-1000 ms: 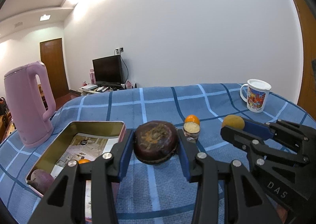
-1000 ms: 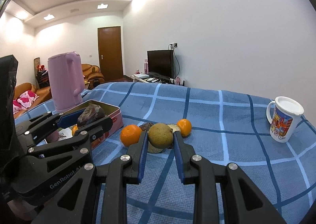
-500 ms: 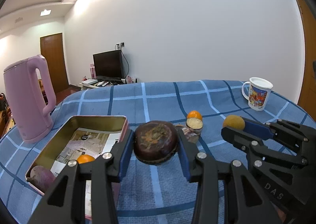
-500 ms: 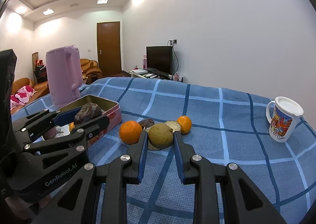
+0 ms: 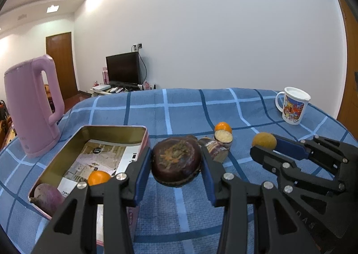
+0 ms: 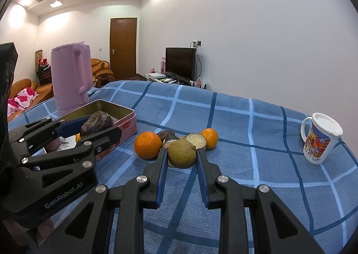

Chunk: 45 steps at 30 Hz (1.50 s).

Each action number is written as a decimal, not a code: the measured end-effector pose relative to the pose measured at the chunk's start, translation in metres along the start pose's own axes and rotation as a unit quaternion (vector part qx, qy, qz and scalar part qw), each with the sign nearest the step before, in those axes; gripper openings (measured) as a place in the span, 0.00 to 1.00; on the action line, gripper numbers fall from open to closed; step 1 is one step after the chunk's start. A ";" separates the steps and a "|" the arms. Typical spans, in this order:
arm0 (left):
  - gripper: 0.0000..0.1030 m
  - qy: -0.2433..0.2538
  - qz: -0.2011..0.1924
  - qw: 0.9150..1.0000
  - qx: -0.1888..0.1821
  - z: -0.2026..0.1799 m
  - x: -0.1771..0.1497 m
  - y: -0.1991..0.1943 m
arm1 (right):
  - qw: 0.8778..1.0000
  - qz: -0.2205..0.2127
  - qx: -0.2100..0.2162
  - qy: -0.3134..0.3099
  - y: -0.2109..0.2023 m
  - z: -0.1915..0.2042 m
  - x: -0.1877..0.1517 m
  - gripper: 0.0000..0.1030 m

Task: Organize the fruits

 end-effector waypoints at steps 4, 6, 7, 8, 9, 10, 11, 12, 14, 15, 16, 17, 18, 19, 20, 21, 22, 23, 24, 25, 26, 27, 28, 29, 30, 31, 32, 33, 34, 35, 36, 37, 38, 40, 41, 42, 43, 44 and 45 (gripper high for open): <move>0.43 -0.015 0.011 1.000 -0.002 0.007 -0.001 0.002 | 1.000 0.005 0.003 -0.004 0.002 0.003 0.000 0.27; 0.43 -0.015 0.011 1.000 0.001 0.009 -0.001 0.002 | 1.000 0.007 0.005 -0.005 0.004 0.005 0.000 0.27; 0.43 -0.014 0.009 1.000 0.002 0.010 -0.001 0.001 | 1.000 0.008 0.007 -0.006 0.005 0.006 0.000 0.27; 0.43 -0.012 0.007 1.000 0.003 0.010 -0.001 0.000 | 1.000 0.009 0.008 -0.007 0.005 0.007 0.000 0.27; 0.43 -0.010 0.006 1.000 0.004 0.010 -0.001 0.000 | 1.000 0.009 0.009 -0.009 0.006 0.008 0.001 0.27; 0.43 -0.008 0.005 1.000 0.004 0.010 -0.001 -0.001 | 1.000 0.010 0.009 -0.011 0.007 0.010 0.001 0.27; 0.43 -0.007 0.005 1.000 0.004 0.010 -0.001 -0.001 | 1.000 0.011 0.010 -0.013 0.007 0.011 0.001 0.27; 0.43 -0.005 0.004 1.000 0.004 0.010 0.000 -0.002 | 1.000 0.011 0.011 -0.013 0.008 0.012 0.002 0.27; 0.43 -0.002 0.001 1.000 0.005 0.011 0.001 -0.003 | 1.000 0.013 0.013 -0.014 0.011 0.014 0.003 0.27; 0.43 -0.002 -0.002 1.000 0.007 0.012 0.002 -0.004 | 1.000 0.014 0.014 -0.014 0.011 0.014 0.004 0.27; 0.43 -0.002 -0.004 1.000 0.009 0.014 0.003 -0.005 | 1.000 0.013 0.017 -0.014 0.011 0.016 0.005 0.27; 0.43 -0.003 -0.005 1.000 0.010 0.016 0.004 -0.005 | 1.000 0.013 0.019 -0.014 0.012 0.017 0.006 0.27; 0.43 -0.004 -0.005 1.000 0.011 0.018 0.004 -0.006 | 1.000 0.013 0.021 -0.016 0.012 0.019 0.007 0.27; 0.43 -0.006 -0.005 1.000 0.013 0.020 0.005 -0.006 | 0.999 0.013 0.023 -0.019 0.013 0.022 0.008 0.27; 0.43 -0.007 -0.004 1.000 0.014 0.022 0.005 -0.005 | 0.999 0.013 0.024 -0.021 0.014 0.023 0.009 0.27; 0.43 -0.009 -0.004 1.000 0.015 0.024 0.006 -0.005 | 0.999 0.014 0.026 -0.023 0.014 0.025 0.010 0.27; 0.43 -0.009 -0.003 1.000 0.016 0.026 0.006 -0.005 | 0.999 0.014 0.027 -0.024 0.015 0.027 0.010 0.27; 0.43 -0.010 -0.003 1.000 0.018 0.027 0.006 -0.005 | 0.999 0.015 0.030 -0.025 0.015 0.029 0.012 0.27; 0.43 -0.010 -0.002 1.000 0.020 0.030 0.006 -0.005 | 0.999 0.015 0.033 -0.024 0.016 0.031 0.013 0.27; 0.43 -0.011 -0.002 1.000 0.021 0.032 0.007 -0.005 | 0.999 0.016 0.036 -0.021 0.016 0.032 0.014 0.27; 0.43 -0.012 -0.002 1.000 0.024 0.034 0.007 -0.006 | 0.999 0.016 0.038 -0.020 0.016 0.033 0.016 0.27; 0.43 -0.012 -0.002 1.000 0.027 0.037 0.008 -0.007 | 0.999 0.015 0.043 -0.017 0.016 0.035 0.018 0.27; 0.43 -0.013 -0.002 1.000 0.029 0.039 0.009 -0.007 | 0.999 0.015 0.045 -0.015 0.016 0.035 0.019 0.27; 0.43 -0.015 -0.003 0.999 0.030 0.042 0.010 -0.008 | 0.999 0.014 0.047 -0.014 0.016 0.036 0.021 0.27; 0.43 -0.016 -0.003 0.999 0.032 0.044 0.011 -0.009 | 0.999 0.014 0.050 -0.012 0.015 0.037 0.024 0.27; 0.43 -0.017 -0.004 0.999 0.034 0.047 0.013 -0.010 | 0.998 0.013 0.053 -0.010 0.015 0.038 0.027 0.27; 0.43 -0.018 -0.005 0.999 0.038 0.050 0.014 -0.011 | 0.998 0.012 0.055 -0.009 0.014 0.039 0.029 0.27; 0.43 -0.018 -0.007 0.999 0.041 0.054 0.016 -0.012 | 0.998 0.010 0.059 -0.007 0.014 0.041 0.033 0.27; 0.43 -0.019 -0.009 0.999 0.044 0.057 0.018 -0.013 | 0.998 0.009 0.062 -0.007 0.013 0.044 0.035 0.27; 0.43 -0.020 -0.011 0.999 0.047 0.061 0.020 -0.014 | 0.998 0.007 0.065 -0.007 0.013 0.046 0.038 0.27; 0.43 -0.021 -0.012 0.999 0.049 0.063 0.021 -0.014 | 0.998 0.007 0.066 -0.007 0.013 0.048 0.040 0.27; 0.43 -0.022 -0.012 0.998 0.052 0.067 0.022 -0.015 | 0.998 0.006 0.069 -0.008 0.013 0.051 0.043 0.27; 0.43 -0.024 -0.012 0.998 0.053 0.069 0.022 -0.015 | 0.997 0.005 0.070 -0.010 0.013 0.053 0.045 0.27; 0.43 -0.026 -0.011 0.998 0.055 0.075 0.023 -0.015 | 0.997 0.005 0.074 -0.014 0.014 0.060 0.049 0.27; 0.43 -0.026 -0.011 0.998 0.058 0.078 0.023 -0.015 | 0.997 0.005 0.076 -0.017 0.016 0.064 0.050 0.27; 0.43 -0.026 -0.010 0.998 0.061 0.081 0.024 -0.015 | 0.997 0.005 0.078 -0.019 0.017 0.068 0.052 0.27; 0.43 -0.027 -0.010 0.998 0.064 0.084 0.024 -0.014 | 0.997 0.005 0.079 -0.020 0.017 0.070 0.053 0.27; 0.43 -0.027 -0.009 0.997 0.065 0.086 0.024 -0.014 | 0.996 0.005 0.081 -0.023 0.019 0.074 0.055 0.27; 0.43 -0.029 -0.007 0.997 0.067 0.089 0.024 -0.013 | 0.996 0.005 0.083 -0.024 0.020 0.077 0.056 0.27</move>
Point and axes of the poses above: each gripper's, at about its wrist camera, not at the fingertips, and y roughly the way its jaws point, z to its left, x to its top, the point moved 10 cm from there along y, roughly the way its jaws point, and after that the axes turned 12 degrees about -y, right-handed, at the moved point
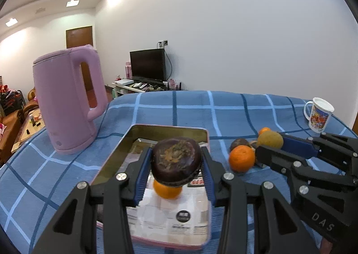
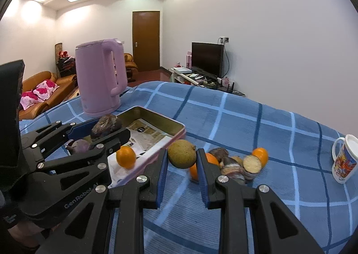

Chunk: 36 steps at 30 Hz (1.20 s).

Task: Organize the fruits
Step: 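Move the left tool's mangosteen over the tin while the right tool brings the lime alongside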

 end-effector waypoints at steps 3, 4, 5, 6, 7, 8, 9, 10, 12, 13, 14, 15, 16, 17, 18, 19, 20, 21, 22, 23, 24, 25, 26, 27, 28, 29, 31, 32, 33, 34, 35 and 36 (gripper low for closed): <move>0.43 -0.005 0.005 1.000 0.006 0.009 0.000 0.003 | 1.000 0.001 0.005 -0.006 0.004 0.007 0.004 0.27; 0.43 -0.007 0.007 1.000 0.008 0.012 0.000 0.004 | 1.000 0.001 0.006 -0.007 0.006 0.009 0.005 0.27; 0.43 -0.008 0.009 1.000 0.010 0.015 0.000 0.006 | 1.000 0.001 0.007 -0.008 0.007 0.010 0.005 0.27; 0.43 -0.009 0.010 1.000 0.012 0.017 -0.001 0.007 | 1.000 0.002 0.008 -0.009 0.010 0.010 0.006 0.27; 0.43 -0.009 0.012 1.000 0.013 0.019 -0.001 0.007 | 1.000 0.002 0.009 -0.009 0.011 0.011 0.006 0.27; 0.43 -0.010 0.013 1.000 0.014 0.021 -0.001 0.008 | 1.000 0.003 0.011 -0.009 0.012 0.012 0.007 0.27; 0.43 -0.011 0.014 1.000 0.014 0.022 -0.001 0.009 | 1.000 0.003 0.012 -0.009 0.014 0.014 0.007 0.27; 0.43 -0.011 0.015 1.000 0.015 0.024 -0.001 0.010 | 1.000 0.004 0.013 -0.009 0.015 0.015 0.008 0.27; 0.43 -0.012 0.016 1.000 0.018 0.027 -0.001 0.011 | 1.000 0.006 0.015 -0.011 0.018 0.018 0.009 0.27; 0.43 -0.013 0.017 1.000 0.019 0.030 0.000 0.011 | 1.000 0.006 0.016 -0.012 0.020 0.020 0.009 0.27; 0.43 -0.015 0.018 1.000 0.021 0.033 0.000 0.013 | 1.000 0.007 0.017 -0.013 0.021 0.022 0.010 0.27; 0.43 -0.017 0.018 0.999 0.022 0.035 0.001 0.013 | 1.000 0.007 0.019 -0.014 0.022 0.024 0.011 0.27; 0.43 -0.018 0.019 0.999 0.024 0.037 0.001 0.014 | 1.000 0.008 0.022 -0.015 0.024 0.026 0.012 0.27; 0.43 -0.020 0.021 0.999 0.027 0.040 0.001 0.015 | 1.000 0.008 0.023 -0.016 0.025 0.028 0.012 0.27; 0.43 -0.021 0.023 0.999 0.030 0.044 0.001 0.016 | 0.999 0.008 0.026 -0.017 0.027 0.030 0.013 0.27; 0.43 -0.023 0.026 0.999 0.033 0.048 0.001 0.018 | 0.999 0.009 0.028 -0.018 0.029 0.032 0.014 0.27; 0.43 -0.025 0.028 0.999 0.035 0.050 0.001 0.019 | 0.999 0.009 0.030 -0.018 0.031 0.035 0.014 0.27; 0.43 -0.027 0.030 0.998 0.037 0.053 0.001 0.021 | 0.999 0.010 0.033 -0.019 0.033 0.038 0.015 0.27; 0.43 -0.028 0.032 0.998 0.039 0.056 0.000 0.022 | 0.999 0.011 0.035 -0.020 0.035 0.040 0.015 0.27; 0.43 -0.030 0.034 0.998 0.042 0.059 0.000 0.023 | 0.999 0.012 0.038 -0.021 0.037 0.043 0.015 0.27; 0.43 -0.032 0.036 0.998 0.043 0.062 0.000 0.025 | 0.999 0.013 0.040 -0.021 0.039 0.045 0.015 0.27; 0.43 -0.033 0.037 0.998 0.043 0.064 0.000 0.025 | 0.999 0.014 0.043 -0.022 0.041 0.048 0.015 0.27; 0.43 -0.033 0.038 0.998 0.044 0.065 0.000 0.026 | 0.999 0.016 0.046 -0.023 0.043 0.050 0.015 0.27; 0.43 -0.032 0.039 0.998 0.044 0.066 -0.001 0.026 | 0.998 0.017 0.048 -0.023 0.045 0.052 0.015 0.27; 0.43 -0.032 0.039 0.998 0.045 0.066 0.000 0.027 | 0.998 0.018 0.050 -0.024 0.047 0.054 0.014 0.27; 0.43 -0.032 0.040 0.998 0.045 0.067 -0.001 0.027 | 0.998 0.020 0.052 -0.024 0.049 0.056 0.014 0.27; 0.43 -0.031 0.041 0.998 0.046 0.069 -0.002 0.029 | 0.998 0.023 0.056 -0.024 0.053 0.059 0.013 0.27; 0.43 -0.031 0.043 0.997 0.047 0.072 -0.003 0.030 | 0.998 0.024 0.058 -0.024 0.055 0.060 0.012 0.27; 0.43 -0.032 0.044 0.997 0.047 0.073 -0.003 0.031 | 0.998 0.026 0.060 -0.023 0.056 0.060 0.012 0.27; 0.43 -0.033 0.046 0.997 0.048 0.074 -0.004 0.032 | 0.997 0.027 0.063 -0.021 0.058 0.061 0.011 0.27; 0.43 -0.034 0.047 0.997 0.048 0.076 -0.005 0.034 | 0.997 0.029 0.064 -0.020 0.059 0.062 0.010 0.27; 0.43 -0.034 0.049 0.997 0.049 0.077 -0.005 0.035 | 0.997 0.031 0.066 -0.020 0.060 0.063 0.009 0.27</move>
Point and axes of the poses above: each gripper's, at about its wrist camera, not at the fingertips, and y roughly the way its jaws point, z to its left, x to its top, the point moved 10 cm from there along y, roughly the way its jaws point, and after that the axes turned 12 degrees about -y, right-handed, at the moved point
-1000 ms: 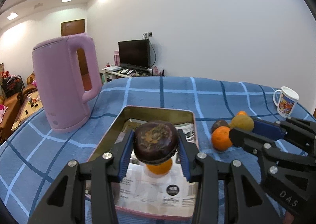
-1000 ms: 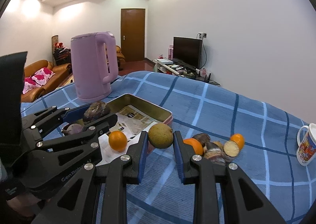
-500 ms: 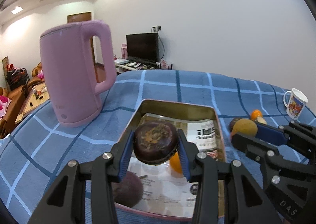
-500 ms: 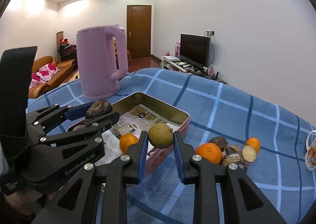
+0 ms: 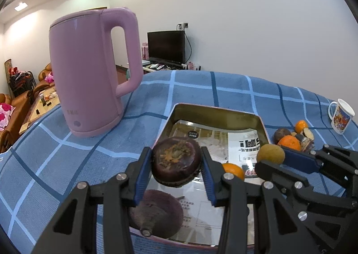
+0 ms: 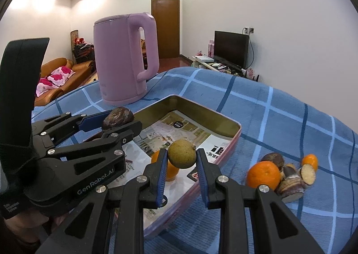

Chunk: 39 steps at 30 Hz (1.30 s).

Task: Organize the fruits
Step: 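Move the left tool's mangosteen over the tin while the right tool brings the lime alongside, then open the left tool to drop the mangosteen in the tin while the right releases the lime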

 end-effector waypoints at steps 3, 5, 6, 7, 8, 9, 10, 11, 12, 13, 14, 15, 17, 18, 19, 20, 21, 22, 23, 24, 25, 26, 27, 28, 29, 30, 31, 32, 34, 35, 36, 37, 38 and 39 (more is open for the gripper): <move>0.43 -0.001 0.006 1.000 0.001 0.002 -0.002 0.003 | 1.000 0.007 0.005 0.000 0.006 0.002 -0.003 0.27; 0.43 -0.004 0.009 1.000 -0.002 0.003 -0.002 0.004 | 1.000 0.012 0.009 -0.001 0.010 0.004 -0.005 0.27; 0.43 -0.005 0.010 1.000 -0.002 0.003 -0.003 0.004 | 1.000 0.015 0.012 -0.001 0.012 0.006 -0.005 0.27; 0.43 -0.004 0.011 1.000 -0.002 0.003 -0.003 0.004 | 1.000 0.016 0.013 -0.002 0.014 0.007 -0.006 0.27; 0.44 -0.004 0.013 1.000 -0.003 0.003 -0.003 0.005 | 1.000 0.019 0.016 -0.004 0.016 0.009 -0.007 0.27; 0.44 -0.005 0.015 1.000 -0.003 0.004 -0.004 0.005 | 1.000 0.021 0.019 -0.005 0.017 0.011 -0.007 0.27; 0.44 -0.006 0.015 1.000 -0.004 0.004 -0.004 0.005 | 1.000 0.023 0.020 -0.005 0.019 0.011 -0.008 0.27; 0.44 -0.007 0.014 1.000 -0.005 0.004 -0.004 0.004 | 0.999 0.024 0.024 -0.004 0.020 0.012 -0.008 0.27; 0.45 -0.006 0.014 1.000 -0.004 0.004 -0.004 0.004 | 0.999 0.025 0.028 -0.002 0.020 0.012 -0.009 0.27; 0.47 -0.005 0.013 1.000 -0.005 0.003 -0.004 0.003 | 0.999 0.027 0.033 0.001 0.021 0.013 -0.009 0.27; 0.55 -0.005 0.013 1.000 -0.006 0.003 -0.005 0.002 | 0.999 0.027 0.037 -0.001 0.021 0.014 -0.010 0.27; 0.63 -0.008 0.015 1.000 -0.004 0.004 -0.005 0.002 | 0.999 0.028 0.039 -0.003 0.021 0.015 -0.010 0.28; 0.86 -0.018 0.011 1.000 0.001 0.007 -0.004 -0.002 | 0.998 0.027 0.051 -0.011 0.020 0.021 -0.009 0.42; 0.87 -0.020 0.008 1.000 0.003 0.008 -0.003 -0.004 | 0.998 0.027 0.051 -0.016 0.018 0.024 -0.008 0.46; 0.88 -0.019 0.006 1.000 0.003 0.008 -0.003 -0.006 | 0.998 0.025 0.049 -0.020 0.015 0.025 -0.007 0.55; 0.88 -0.018 0.005 1.000 0.001 0.006 -0.002 -0.009 | 0.998 0.026 0.044 -0.023 0.012 0.025 -0.007 0.57; 0.88 -0.015 0.003 1.000 0.001 0.004 -0.002 -0.012 | 0.999 0.028 0.038 -0.027 0.008 0.023 -0.007 0.57; 0.88 -0.014 0.001 1.000 0.001 0.001 -0.001 -0.015 | 0.999 0.030 0.030 -0.031 0.004 0.021 -0.008 0.57; 0.88 -0.012 -0.001 1.000 -0.001 -0.003 0.001 -0.017 | 0.999 0.030 0.016 -0.035 -0.002 0.013 -0.008 0.57; 0.88 -0.011 -0.004 1.000 -0.004 -0.007 0.003 -0.020 | 0.999 0.032 0.001 -0.035 -0.007 0.004 -0.010 0.57; 0.88 -0.008 -0.008 1.000 -0.008 -0.013 0.004 -0.023 | 0.999 0.033 -0.010 -0.032 -0.011 -0.006 -0.011 0.57; 0.88 -0.005 -0.012 1.000 -0.013 -0.021 0.006 -0.026 | 0.999 0.032 -0.023 -0.022 -0.018 -0.021 -0.013 0.57; 0.88 -0.002 -0.016 1.000 -0.016 -0.029 0.006 -0.028 | 0.999 0.032 -0.036 -0.007 -0.024 -0.038 -0.015 0.57; 0.90 0.004 -0.018 1.000 -0.020 -0.040 0.006 -0.029 | 0.998 0.033 -0.048 0.007 -0.028 -0.053 -0.018 0.57; 0.92 0.009 -0.018 1.000 -0.022 -0.049 0.005 -0.029 | 0.997 0.034 -0.064 0.026 -0.033 -0.072 -0.022 0.57; 0.92 0.013 -0.019 0.999 -0.024 -0.057 0.004 -0.029 | 0.994 0.035 -0.084 0.054 -0.039 -0.096 -0.029 0.57; 0.92 0.022 -0.019 0.999 -0.030 -0.069 0.001 -0.028 | 0.992 0.036 -0.097 0.074 -0.043 -0.112 -0.034 0.57; 0.92 0.031 -0.017 0.999 -0.033 -0.079 -0.001 -0.026 | 0.987 0.037 -0.117 0.102 -0.047 -0.133 -0.043 0.57; 0.92 0.047 -0.011 0.998 -0.031 -0.095 -0.008 -0.020 | 0.979 0.039 -0.136 0.148 -0.053 -0.162 -0.059 0.57; 0.92 0.050 -0.008 0.998 -0.033 -0.100 -0.010 -0.017 | 0.976 0.042 -0.139 0.162 -0.053 -0.170 -0.066 0.57; 0.92 0.053 -0.003 0.998 -0.033 -0.104 -0.012 -0.014 | 0.974 0.045 -0.140 0.170 -0.053 -0.174 -0.071 0.57; 0.92 0.056 0.002 0.998 -0.032 -0.108 -0.015 -0.010 | 0.973 0.051 -0.141 0.177 -0.050 -0.179 -0.078 0.57; 0.92 0.059 0.005 0.998 -0.031 -0.111 -0.017 -0.007 | 0.971 0.056 -0.139 0.184 -0.046 -0.182 -0.085 0.57; 0.92 0.062 0.007 0.998 -0.029 -0.113 -0.019 -0.004 | 0.971 0.059 -0.133 0.192 -0.043 -0.184 -0.089 0.57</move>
Point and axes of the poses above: each gripper's, at about its wrist camera, not at the fingertips, and y roughly the way its jaws point, z to its left, x to its top, the point moved 10 cm from there along y, roughly the way its jaws point, and after that the axes turned 12 degrees about -y, right-handed, at the moved point
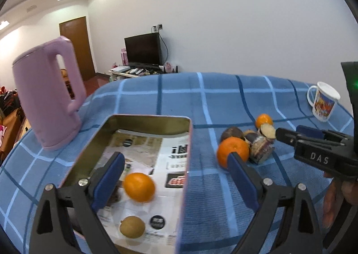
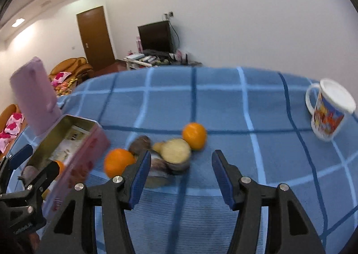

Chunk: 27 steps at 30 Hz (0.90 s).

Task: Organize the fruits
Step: 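Open the left tool to drop the mangosteen in the tin while the right releases the lime, then grasp an orange with the left tool while the right grasps a cut root piece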

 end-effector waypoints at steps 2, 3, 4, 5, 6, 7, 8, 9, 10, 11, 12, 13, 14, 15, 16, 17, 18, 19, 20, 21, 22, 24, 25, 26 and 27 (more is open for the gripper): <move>0.92 0.008 0.004 1.000 0.007 -0.003 -0.003 0.006 | 1.000 0.006 0.019 0.011 0.007 0.000 -0.003 0.57; 0.92 0.011 0.006 1.000 0.012 -0.002 -0.004 0.009 | 1.000 0.008 0.024 0.012 0.009 0.002 -0.003 0.57; 0.91 0.011 0.012 1.000 0.018 -0.001 -0.005 0.013 | 0.999 0.010 0.030 0.010 0.011 0.005 -0.003 0.57; 0.92 0.009 0.010 1.000 0.018 -0.001 -0.004 0.012 | 0.999 0.012 0.034 0.005 0.013 0.009 -0.003 0.57; 0.92 0.008 0.004 1.000 0.019 0.000 -0.002 0.012 | 0.999 0.014 0.039 -0.001 0.014 0.013 -0.002 0.57; 0.92 0.013 -0.004 0.999 0.037 0.003 0.000 0.012 | 0.999 0.018 0.043 -0.009 0.016 0.018 -0.002 0.57; 0.92 0.019 -0.009 0.998 0.053 0.007 0.002 0.013 | 0.999 0.020 0.044 -0.013 0.017 0.022 -0.004 0.57; 0.92 0.024 -0.014 0.997 0.073 0.012 0.003 0.015 | 0.999 0.023 0.048 -0.014 0.018 0.025 -0.004 0.57; 0.93 0.023 -0.019 0.996 0.083 0.017 0.004 0.015 | 0.998 0.027 0.053 -0.013 0.020 0.027 -0.005 0.57; 0.93 0.019 -0.019 0.995 0.093 0.023 0.006 0.016 | 0.998 0.029 0.056 -0.010 0.021 0.028 -0.006 0.57; 0.93 0.012 -0.017 0.995 0.094 0.028 0.006 0.017 | 0.998 0.031 0.060 -0.008 0.023 0.029 -0.007 0.57; 0.93 0.003 -0.017 0.995 0.097 0.033 0.008 0.018 | 0.997 0.038 0.067 -0.005 0.026 0.031 -0.009 0.57; 0.93 -0.002 -0.019 0.995 0.103 0.038 0.010 0.018 | 0.997 0.041 0.071 -0.004 0.028 0.032 -0.011 0.57; 0.94 -0.003 -0.021 0.994 0.111 0.041 0.011 0.017 | 0.996 0.046 0.076 -0.002 0.031 0.034 -0.013 0.57; 0.95 -0.006 -0.021 0.993 0.119 0.047 0.012 0.018 | 0.995 0.051 0.081 0.000 0.033 0.035 -0.015 0.57; 0.95 -0.012 -0.017 0.994 0.111 0.049 0.012 0.019 | 0.995 0.053 0.082 0.000 0.034 0.036 -0.017 0.57; 0.95 -0.018 -0.012 0.995 0.098 0.049 0.012 0.020 | 0.995 0.053 0.081 -0.001 0.035 0.036 -0.017 0.57; 0.95 -0.027 -0.007 0.996 0.090 0.050 0.011 0.019 | 0.995 0.052 0.082 0.000 0.035 0.036 -0.017 0.56; 0.95 -0.029 -0.006 0.996 0.087 0.049 0.010 0.019 | 0.995 0.052 0.085 0.000 0.035 0.037 -0.017 0.53; 0.95 -0.029 -0.004 0.997 0.073 0.045 0.009 0.018 | 0.994 0.051 0.094 0.000 0.035 0.039 -0.017 0.49; 0.95 -0.029 -0.001 0.998 0.060 0.040 0.008 0.016 | 0.993 0.051 0.106 0.001 0.035 0.041 -0.016 0.40; 0.95 -0.023 0.004 0.999 0.035 0.025 0.005 0.011 | 0.994 0.052 0.101 -0.004 0.035 0.044 -0.016 0.40; 0.95 -0.016 0.003 1.000 0.023 0.017 0.005 0.008 | 0.994 0.051 0.099 -0.013 0.032 0.046 -0.017 0.40; 0.95 -0.004 0.001 1.000 0.013 0.006 0.005 0.005 | 0.994 0.049 0.100 -0.015 0.031 0.047 -0.016 0.39; 0.95 0.007 0.000 1.000 0.008 -0.003 0.005 0.004 | 0.994 0.044 0.101 -0.016 0.026 0.047 -0.016 0.39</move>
Point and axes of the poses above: each gripper's, at about its wrist camera, not at the fingertips, and y roughly the way its jaws point, z to its left, x to its top, the point moved 10 cm from there along y, roughly the way its jaws point, and after that the axes turned 12 degrees about -y, right-handed, at the moved point
